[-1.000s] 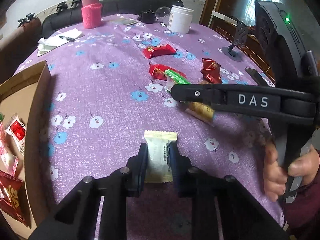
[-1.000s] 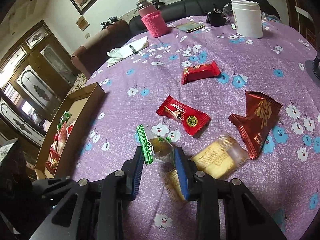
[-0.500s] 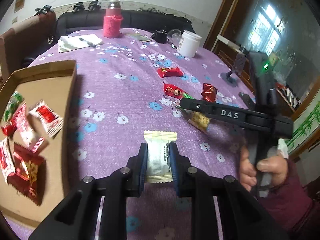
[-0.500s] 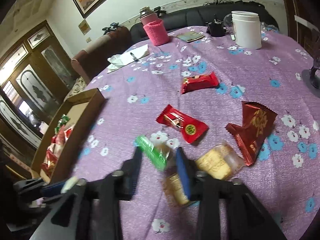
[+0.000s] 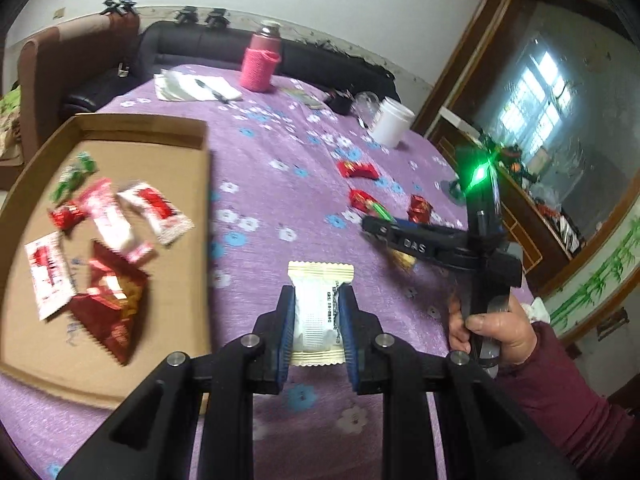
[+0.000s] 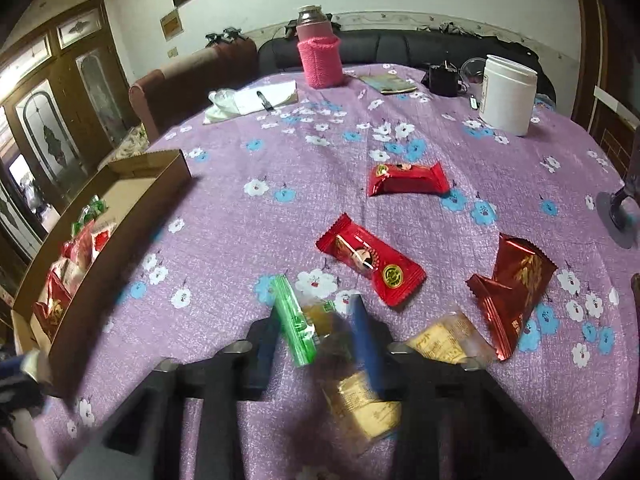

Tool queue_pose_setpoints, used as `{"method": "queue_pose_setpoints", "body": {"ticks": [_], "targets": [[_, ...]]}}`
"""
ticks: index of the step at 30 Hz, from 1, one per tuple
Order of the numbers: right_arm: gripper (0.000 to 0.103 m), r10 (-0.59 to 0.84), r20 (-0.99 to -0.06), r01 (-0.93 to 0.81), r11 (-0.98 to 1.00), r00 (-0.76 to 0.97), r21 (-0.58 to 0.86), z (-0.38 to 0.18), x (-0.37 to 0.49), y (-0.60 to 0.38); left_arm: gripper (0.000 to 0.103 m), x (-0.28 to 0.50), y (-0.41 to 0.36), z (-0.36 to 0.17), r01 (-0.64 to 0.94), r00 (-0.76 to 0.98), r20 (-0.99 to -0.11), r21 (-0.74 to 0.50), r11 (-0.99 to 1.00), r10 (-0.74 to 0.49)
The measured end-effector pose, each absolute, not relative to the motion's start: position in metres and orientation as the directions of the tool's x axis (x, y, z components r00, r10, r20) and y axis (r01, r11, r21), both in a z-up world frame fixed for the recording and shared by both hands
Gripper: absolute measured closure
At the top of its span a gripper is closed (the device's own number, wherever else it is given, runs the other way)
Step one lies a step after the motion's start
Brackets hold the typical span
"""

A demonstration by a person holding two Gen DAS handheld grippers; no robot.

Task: Organize snacks
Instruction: 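Carry both candies over the tray and open both tools to drop them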

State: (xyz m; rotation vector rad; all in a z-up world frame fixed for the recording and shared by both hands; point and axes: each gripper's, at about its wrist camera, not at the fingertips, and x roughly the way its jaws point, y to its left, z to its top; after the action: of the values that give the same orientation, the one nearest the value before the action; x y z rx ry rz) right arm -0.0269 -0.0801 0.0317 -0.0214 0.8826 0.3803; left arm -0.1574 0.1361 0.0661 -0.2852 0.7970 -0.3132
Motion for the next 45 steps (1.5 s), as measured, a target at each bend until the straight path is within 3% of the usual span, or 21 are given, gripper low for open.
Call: {"method": "queue_pose_setpoints", "body": {"ticks": [9, 18, 23, 33, 40, 43, 45], "targets": [[0.072, 0.372, -0.730, -0.295, 0.925, 0.573, 0.240, 0.062, -0.037, -0.087, 0.082, -0.178, 0.223, 0.073, 0.007, 0.736, -0.614, -0.416, 0.909, -0.286], [0.072, 0.515, -0.690, -0.457, 0.841, 0.509, 0.290, 0.106, -0.060, -0.012, 0.082, -0.183, 0.297, 0.062, -0.149, 0.752, -0.628, -0.455, 0.878, -0.198], [0.072, 0.565, -0.702, -0.530, 0.790, 0.433, 0.309, 0.105, -0.057, 0.043, 0.082, -0.172, 0.303, 0.052, -0.169, 0.726, -0.665, -0.422, 0.890, -0.177], [0.072, 0.508, -0.777, -0.583, 0.779, 0.373, 0.230, 0.081, -0.023, 0.138, 0.080, -0.149, 0.295, 0.032, -0.163, 0.677, -0.711, -0.393, 0.905, -0.188], [0.071, 0.453, -0.819, -0.575, 0.796, 0.353, 0.192, 0.059, 0.008, 0.175, 0.053, -0.170, 0.297, 0.049, -0.127, 0.724, -0.663, -0.398, 0.909, -0.189], [0.071, 0.453, -0.823, -0.565, 0.799, 0.342, 0.206, 0.054, 0.018, 0.183, 0.036, -0.179, 0.300, 0.059, -0.125, 0.748, -0.639, -0.405, 0.906, -0.183], [0.069, 0.464, -0.820, -0.542, 0.807, 0.335, 0.235, 0.053, 0.023, 0.181, 0.033, -0.183, 0.300, 0.063, -0.114, 0.758, -0.624, -0.415, 0.903, -0.191]]}}
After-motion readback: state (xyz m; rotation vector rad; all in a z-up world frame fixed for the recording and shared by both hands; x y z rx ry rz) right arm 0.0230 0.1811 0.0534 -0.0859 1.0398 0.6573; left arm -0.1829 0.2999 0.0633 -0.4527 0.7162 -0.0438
